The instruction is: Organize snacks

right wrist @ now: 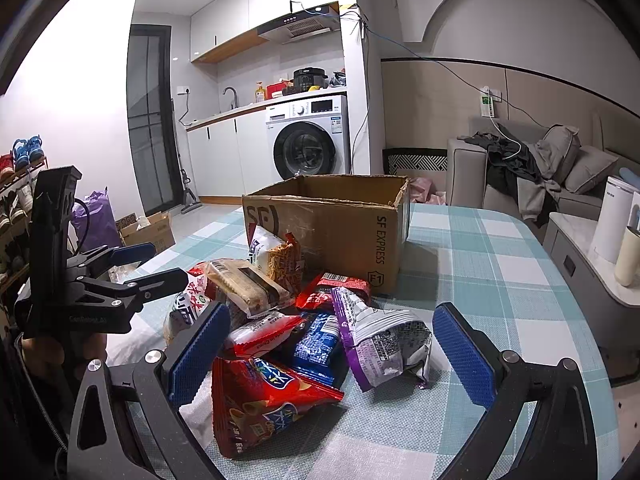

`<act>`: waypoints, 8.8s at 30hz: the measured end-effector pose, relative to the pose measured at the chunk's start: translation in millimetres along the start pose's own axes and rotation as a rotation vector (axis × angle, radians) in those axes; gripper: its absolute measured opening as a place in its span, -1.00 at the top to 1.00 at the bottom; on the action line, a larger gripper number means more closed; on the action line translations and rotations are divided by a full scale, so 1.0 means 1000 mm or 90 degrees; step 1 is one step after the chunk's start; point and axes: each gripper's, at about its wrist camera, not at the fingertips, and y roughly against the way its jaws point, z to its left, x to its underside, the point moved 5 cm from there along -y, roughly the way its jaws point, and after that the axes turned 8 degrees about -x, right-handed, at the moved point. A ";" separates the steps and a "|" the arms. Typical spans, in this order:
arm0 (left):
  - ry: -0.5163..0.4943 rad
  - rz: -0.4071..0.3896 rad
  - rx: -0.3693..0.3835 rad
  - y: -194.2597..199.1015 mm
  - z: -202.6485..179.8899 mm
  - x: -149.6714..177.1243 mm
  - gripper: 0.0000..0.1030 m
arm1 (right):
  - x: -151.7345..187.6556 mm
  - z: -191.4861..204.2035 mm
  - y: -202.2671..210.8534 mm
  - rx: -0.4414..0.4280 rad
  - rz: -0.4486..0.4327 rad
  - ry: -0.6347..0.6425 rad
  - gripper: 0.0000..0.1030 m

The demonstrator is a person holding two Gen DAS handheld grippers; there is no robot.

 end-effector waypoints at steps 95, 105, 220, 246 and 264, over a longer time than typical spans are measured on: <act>-0.107 0.168 0.057 -0.033 -0.037 0.031 -0.85 | 0.045 0.014 -0.046 -0.064 0.243 -0.103 -0.91; -0.111 0.214 0.073 -0.049 -0.039 0.038 -0.47 | 0.051 0.011 -0.059 -0.064 0.274 -0.113 -0.79; -0.002 0.010 0.047 -0.064 -0.002 -0.160 0.09 | -0.130 -0.046 -0.048 -0.061 -0.004 -0.143 0.15; -0.024 0.068 0.045 -0.180 -0.033 -0.150 0.09 | -0.132 -0.068 -0.122 -0.067 0.042 -0.170 0.15; -0.052 0.105 0.030 -0.231 -0.041 -0.143 0.10 | -0.125 -0.085 -0.162 -0.052 0.076 -0.196 0.15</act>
